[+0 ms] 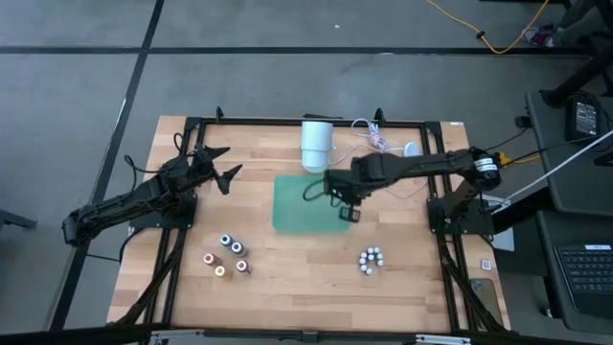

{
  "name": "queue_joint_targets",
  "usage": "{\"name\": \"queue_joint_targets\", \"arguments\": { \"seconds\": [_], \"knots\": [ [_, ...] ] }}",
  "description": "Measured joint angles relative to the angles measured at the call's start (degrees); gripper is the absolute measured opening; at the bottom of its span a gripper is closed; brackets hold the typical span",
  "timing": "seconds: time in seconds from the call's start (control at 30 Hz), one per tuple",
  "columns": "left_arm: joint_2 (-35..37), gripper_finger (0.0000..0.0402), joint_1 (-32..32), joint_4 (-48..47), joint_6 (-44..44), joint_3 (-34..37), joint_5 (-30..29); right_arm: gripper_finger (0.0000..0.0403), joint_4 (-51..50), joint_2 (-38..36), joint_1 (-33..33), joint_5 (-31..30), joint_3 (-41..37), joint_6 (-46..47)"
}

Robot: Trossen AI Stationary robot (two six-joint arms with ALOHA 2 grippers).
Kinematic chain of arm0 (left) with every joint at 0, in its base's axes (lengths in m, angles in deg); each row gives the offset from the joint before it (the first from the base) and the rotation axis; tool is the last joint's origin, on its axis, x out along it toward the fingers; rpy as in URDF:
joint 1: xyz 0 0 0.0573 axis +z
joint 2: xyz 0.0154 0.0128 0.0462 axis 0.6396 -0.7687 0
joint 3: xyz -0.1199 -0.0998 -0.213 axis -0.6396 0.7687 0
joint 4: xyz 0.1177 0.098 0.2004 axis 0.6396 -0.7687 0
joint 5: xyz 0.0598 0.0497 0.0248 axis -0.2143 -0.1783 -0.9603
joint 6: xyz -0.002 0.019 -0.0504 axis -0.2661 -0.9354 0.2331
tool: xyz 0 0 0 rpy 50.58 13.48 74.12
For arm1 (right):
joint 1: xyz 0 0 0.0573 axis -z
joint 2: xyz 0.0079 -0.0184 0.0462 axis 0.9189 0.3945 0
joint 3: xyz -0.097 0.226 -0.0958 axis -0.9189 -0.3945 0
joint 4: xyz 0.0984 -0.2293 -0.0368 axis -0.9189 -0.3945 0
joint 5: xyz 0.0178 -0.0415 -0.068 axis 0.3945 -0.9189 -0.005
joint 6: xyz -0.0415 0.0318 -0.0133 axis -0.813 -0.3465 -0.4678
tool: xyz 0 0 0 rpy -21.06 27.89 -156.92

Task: Pick & Place food coloring
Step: Put the bottom small black food coloring bottle into the green bin

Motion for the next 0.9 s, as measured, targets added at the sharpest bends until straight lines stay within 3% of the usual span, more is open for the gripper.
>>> {"name": "queue_joint_targets", "arguments": {
  "seconds": [0.37,0.9],
  "knots": [
    [0.0,0.0361,0.0,0.0,0.0,0.0,0.0,0.0055,5.8,6.3,4.1,0.1,0.0,14.1],
    [0.0,0.0361,0.0,0.0,0.0,0.0,0.0,0.0055,12.7,12.7,7.9,0.2,-2.6,17.7]
  ]
}}
